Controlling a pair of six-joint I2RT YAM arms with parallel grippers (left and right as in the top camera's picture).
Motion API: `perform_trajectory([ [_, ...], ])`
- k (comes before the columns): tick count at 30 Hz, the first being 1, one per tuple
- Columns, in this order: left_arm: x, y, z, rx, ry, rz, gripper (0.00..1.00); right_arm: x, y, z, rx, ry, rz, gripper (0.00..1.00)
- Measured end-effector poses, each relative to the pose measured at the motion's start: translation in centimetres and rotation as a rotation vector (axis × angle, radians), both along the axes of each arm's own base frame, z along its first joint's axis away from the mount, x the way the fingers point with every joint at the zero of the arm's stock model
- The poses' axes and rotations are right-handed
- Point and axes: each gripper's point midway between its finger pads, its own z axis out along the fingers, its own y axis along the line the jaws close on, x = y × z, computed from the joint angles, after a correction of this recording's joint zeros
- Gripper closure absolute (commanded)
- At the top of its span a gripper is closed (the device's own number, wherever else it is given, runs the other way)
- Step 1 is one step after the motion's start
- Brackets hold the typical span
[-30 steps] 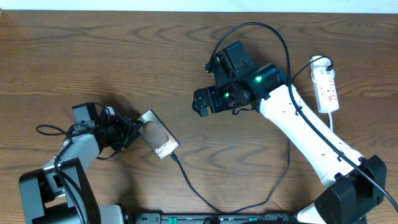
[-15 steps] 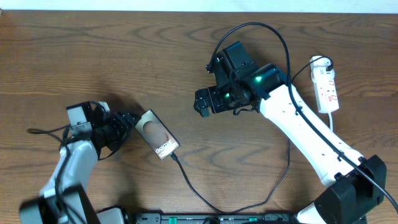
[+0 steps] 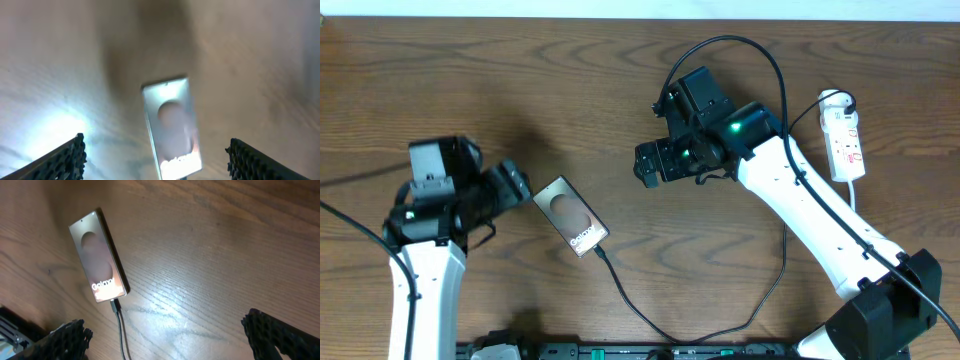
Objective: Plug charger to phone and switch on socket
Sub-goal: 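Lower the phone with the left gripper and lay it flat on the table, then move the right gripper over to the white power strip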
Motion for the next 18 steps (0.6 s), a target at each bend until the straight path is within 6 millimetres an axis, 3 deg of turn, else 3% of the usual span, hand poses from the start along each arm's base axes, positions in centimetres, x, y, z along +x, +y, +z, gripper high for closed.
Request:
perform_trajectory([
  [3,0.9,-1.0,3.3,0.07,-0.056,-0.064,0.12,0.0,0.0,0.0,0.0,0.0,0.0,0.01],
  [7,1.0,-2.4,5.7,0.156,-0.087,-0.134,0.1,0.0,0.0,0.0,0.0,0.0,0.0,0.01],
  [18,0.6,-5.5,6.0,0.283,-0.102,-0.3,0.09,0.0,0.0,0.0,0.0,0.0,0.0,0.01],
])
